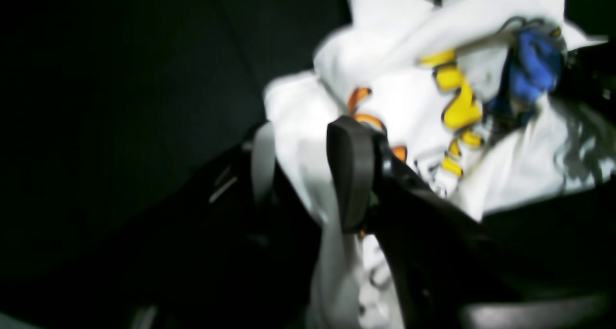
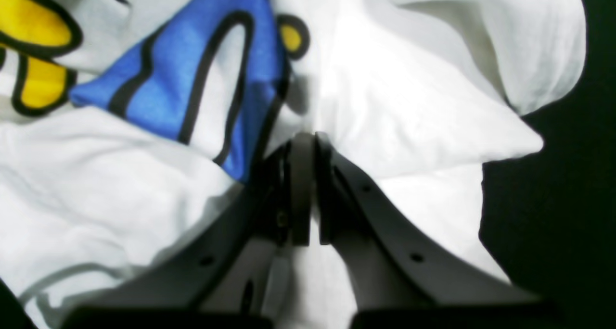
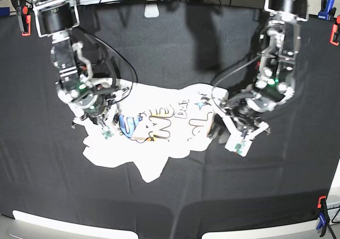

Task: Layout the t-shirt on the table in an organized manner, then fold the t-shirt properly
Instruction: 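Grasp the t-shirt with both grippers near the printed graphic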

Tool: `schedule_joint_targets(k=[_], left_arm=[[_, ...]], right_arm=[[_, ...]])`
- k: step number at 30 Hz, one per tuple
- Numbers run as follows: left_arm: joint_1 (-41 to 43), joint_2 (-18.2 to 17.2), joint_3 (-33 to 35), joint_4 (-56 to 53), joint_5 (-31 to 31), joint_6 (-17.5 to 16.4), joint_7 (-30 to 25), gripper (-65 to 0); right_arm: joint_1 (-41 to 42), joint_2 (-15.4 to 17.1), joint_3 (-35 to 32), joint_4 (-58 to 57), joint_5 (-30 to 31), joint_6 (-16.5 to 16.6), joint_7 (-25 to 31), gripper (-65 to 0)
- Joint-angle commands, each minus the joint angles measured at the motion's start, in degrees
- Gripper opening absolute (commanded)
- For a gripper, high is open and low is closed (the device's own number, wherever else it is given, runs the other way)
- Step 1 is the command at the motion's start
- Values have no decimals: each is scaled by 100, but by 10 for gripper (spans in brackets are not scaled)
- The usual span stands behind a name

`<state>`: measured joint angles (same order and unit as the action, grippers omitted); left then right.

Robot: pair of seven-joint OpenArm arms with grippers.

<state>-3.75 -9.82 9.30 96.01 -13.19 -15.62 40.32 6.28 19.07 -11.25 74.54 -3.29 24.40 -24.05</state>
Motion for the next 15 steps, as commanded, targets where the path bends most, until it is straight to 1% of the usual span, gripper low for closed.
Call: schedule_joint_targets(k=[1, 2, 5, 6, 8, 9, 15], left_arm=[[-68, 70, -20, 105, -90, 2, 46, -447], [-37, 127, -17, 105, -127, -2, 133, -447], [11, 173, -20, 105, -109, 2, 136, -447], [9, 173, -20, 103, -7, 42, 179, -447], [26, 170, -20, 68, 282, 369, 238, -447], [33, 170, -20, 0, 348, 457, 251, -447], [42, 173, -20, -949, 380, 472, 160, -447]], right_arm=[[31, 31, -2, 59, 24, 79, -63, -629], [24, 31, -2, 59, 22, 79, -66, -629], [24, 28, -2, 59, 22, 72, -66, -629], [22, 28, -2, 59, 24, 72, -66, -629], [22, 31, -2, 59, 24, 72, -66, -629], [24, 28, -2, 59, 24, 72, -66, -629], [24, 28, -2, 59, 22, 72, -61, -629]])
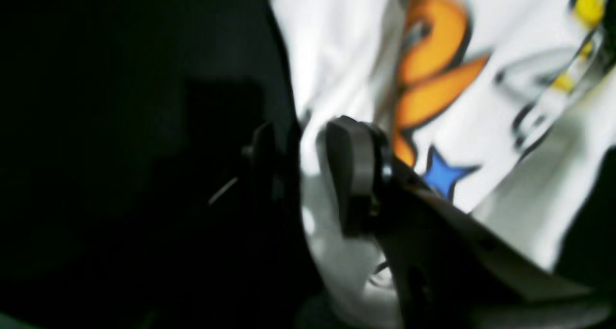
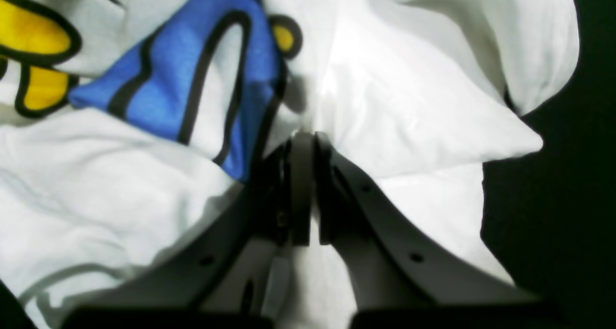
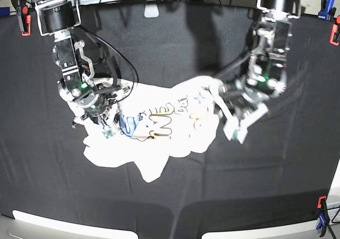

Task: Layout the t-shirt on the table in an organized manner, then fold the t-shirt properly
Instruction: 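Grasp the t-shirt with both grippers near the printed graphic, then pull the t-shirt with the left gripper away from the right gripper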

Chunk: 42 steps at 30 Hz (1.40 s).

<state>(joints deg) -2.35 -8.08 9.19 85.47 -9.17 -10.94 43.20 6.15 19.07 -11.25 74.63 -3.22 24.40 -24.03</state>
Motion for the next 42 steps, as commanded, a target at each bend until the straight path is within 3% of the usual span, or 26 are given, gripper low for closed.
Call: schedule_joint_targets(k=[1, 6, 10, 12, 16, 21, 26, 32, 36, 42], left_arm=[[-98, -2, -9, -37, -133, -28, -129, -447], [-98, -2, -9, -339, -1388, -1032, -118, -447], [-133, 2, -9, -339, -1840, -1266, -42, -447], [-151, -2, -9, -339, -1834, -1292, 20, -456], [-151, -7, -15, -339, -1827, -1316, -282, -650], [-157, -4, -358, -236, -1792, -1314, -422, -650], [22, -4, -1305, 243, -1794, -1314, -422, -650], [942, -4, -2275, 920, -1790, -1314, -433, -650], [1681, 0, -2905, 1128, -1792, -1309, -824, -650], [2288, 260, -4256, 1191, -1843, -1108, -911, -650]], right_arm=[[37, 31, -2, 50, 15, 70, -44, -629], [52, 31, -2, 50, 17, 42, -17, -629], [50, 28, -2, 50, 17, 39, -20, -629], [50, 28, -2, 50, 17, 39, -20, -629], [48, 28, -2, 50, 17, 39, -22, -629], [50, 31, -2, 50, 17, 42, -17, -629], [50, 31, -2, 50, 17, 42, 22, -629], [52, 31, -2, 50, 15, 42, 63, -629], [52, 31, -2, 50, 17, 42, 63, -629], [52, 31, -2, 50, 17, 42, 63, -629]])
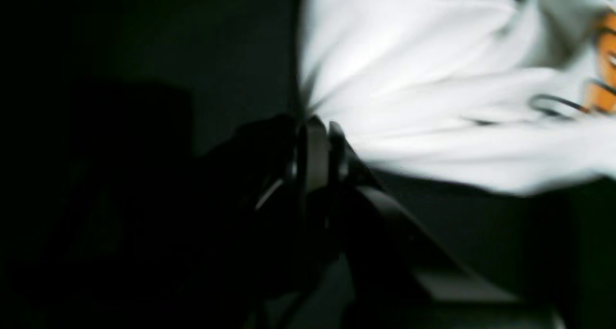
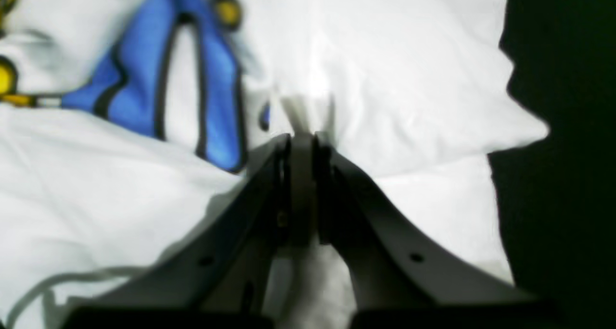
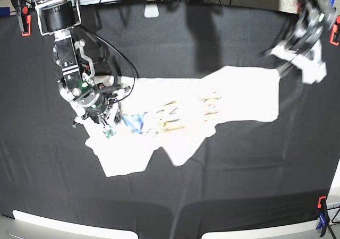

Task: Layout the t-shirt on the table in an organized manner, then fold the t-shirt properly
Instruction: 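Pull the t-shirt with the left gripper away from the right gripper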

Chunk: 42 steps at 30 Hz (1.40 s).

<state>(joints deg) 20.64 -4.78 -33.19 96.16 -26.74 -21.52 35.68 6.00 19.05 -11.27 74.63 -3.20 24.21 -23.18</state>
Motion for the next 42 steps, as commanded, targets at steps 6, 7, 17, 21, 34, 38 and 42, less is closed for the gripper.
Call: schedule_joint_targets(k=[6, 7, 17, 21, 34, 38, 42], left_arm=[[140, -2, -909, 122, -922, -754, 214, -650], [122, -11, -992, 122, -1104, -1106, 208, -637], [-1235, -625, -101, -81, -780, -1257, 297, -419], [-1996, -944, 647, -743, -37, -625, 323, -419], [-2828, -1049, 1353, -2312, -208, -1403, 1558, -420], [-2828, -1047, 1353, -2312, -901, -1799, 1991, -447], [-2830, -1054, 1351, -2310, -914, -1801, 1937, -650]], right_arm=[[70, 31, 0, 50, 15, 61, -17, -629], [70, 33, 0, 50, 17, 61, -15, -629], [68, 33, 0, 50, 20, 63, 13, -629], [68, 35, 0, 50, 17, 63, -94, -629], [72, 33, 0, 50, 17, 63, -109, -629], [92, 33, 0, 50, 37, 61, -105, -629], [101, 33, 0, 50, 37, 63, -103, -629]])
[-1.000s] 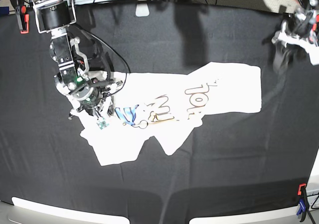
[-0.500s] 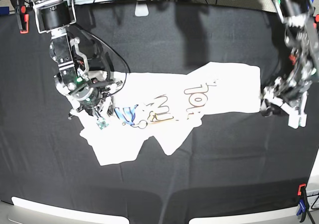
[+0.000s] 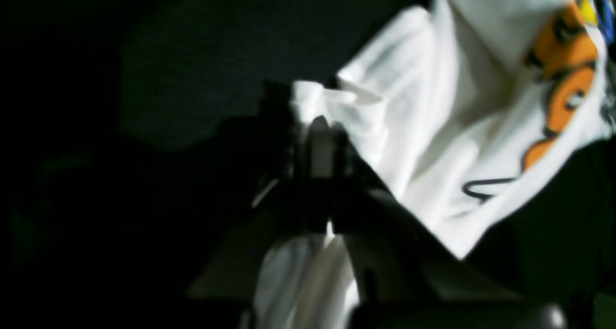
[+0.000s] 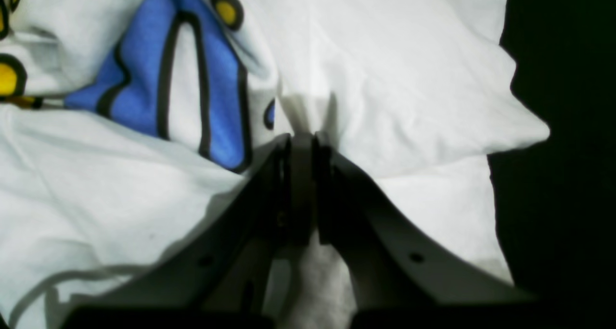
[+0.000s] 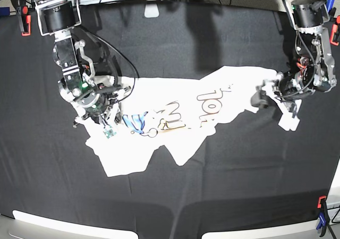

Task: Layout the t-shirt on the table in an organized manner, then fold the t-shirt properly
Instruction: 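Pull the t-shirt with the left gripper away from the right gripper, then lower the left gripper and release the stretched t-shirt edge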

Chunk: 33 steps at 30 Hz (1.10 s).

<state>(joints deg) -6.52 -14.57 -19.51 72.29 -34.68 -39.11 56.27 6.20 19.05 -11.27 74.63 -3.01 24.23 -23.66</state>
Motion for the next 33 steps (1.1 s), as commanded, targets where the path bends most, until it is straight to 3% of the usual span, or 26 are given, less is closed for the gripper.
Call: schedule_joint_targets(k=[1, 3, 7, 12, 15, 19, 25, 28, 31, 33], left_arm=[[-111, -87, -28, 76, -125, -39, -291, -650], [-92, -120, -111, 79, -166, 111, -730, -650], [79, -151, -647, 232, -96, 1010, -1668, -650], [562, -149, -1550, 568, 595, 1491, -2243, -650], [957, -149, -2006, 763, 660, 1834, -2382, -650], [1537, -105, -2446, 1113, 656, 1838, -2382, -650], [2216, 229, -2966, 1882, 356, 1821, -2378, -650], [2424, 262, -2970, 2201, 310, 1495, -2291, -650], [2426, 225, -2959, 2433, 310, 1021, -2291, -449], [2343, 144, -2942, 2524, 315, 986, -2269, -397]], right_arm=[[79, 33, 0, 50, 17, 61, -57, -629], [79, 33, 0, 50, 15, 61, -59, -629], [79, 33, 0, 50, 15, 61, -59, -629], [81, 33, 0, 50, 17, 61, -57, -629], [79, 33, 0, 50, 17, 61, -59, -629], [79, 33, 0, 50, 15, 61, -59, -629], [79, 33, 0, 50, 17, 61, -63, -629], [79, 33, 0, 50, 17, 61, -63, -629], [79, 33, 0, 50, 17, 61, -61, -629], [79, 33, 0, 50, 17, 61, -66, -629]])
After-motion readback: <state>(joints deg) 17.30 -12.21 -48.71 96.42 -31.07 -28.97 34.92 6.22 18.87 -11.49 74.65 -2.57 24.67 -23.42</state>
